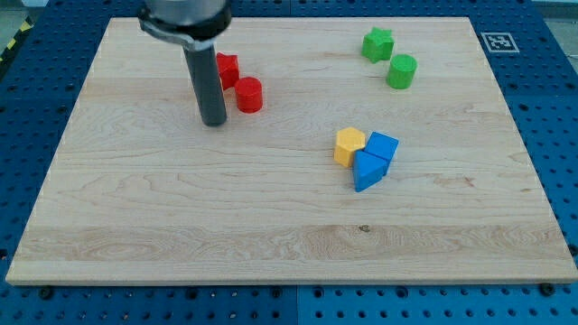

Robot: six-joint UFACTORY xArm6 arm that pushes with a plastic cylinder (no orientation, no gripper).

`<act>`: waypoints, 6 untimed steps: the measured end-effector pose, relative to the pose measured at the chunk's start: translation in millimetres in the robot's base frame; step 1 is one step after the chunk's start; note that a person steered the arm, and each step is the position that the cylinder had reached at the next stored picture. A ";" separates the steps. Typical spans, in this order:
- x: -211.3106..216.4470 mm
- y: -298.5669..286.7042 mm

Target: Slide the red circle closer to the green circle

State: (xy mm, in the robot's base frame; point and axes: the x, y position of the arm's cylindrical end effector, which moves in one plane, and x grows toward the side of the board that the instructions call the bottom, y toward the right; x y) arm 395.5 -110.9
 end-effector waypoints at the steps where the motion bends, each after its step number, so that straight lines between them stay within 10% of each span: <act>1: -9.7 0.0; 6: -42.3 119.8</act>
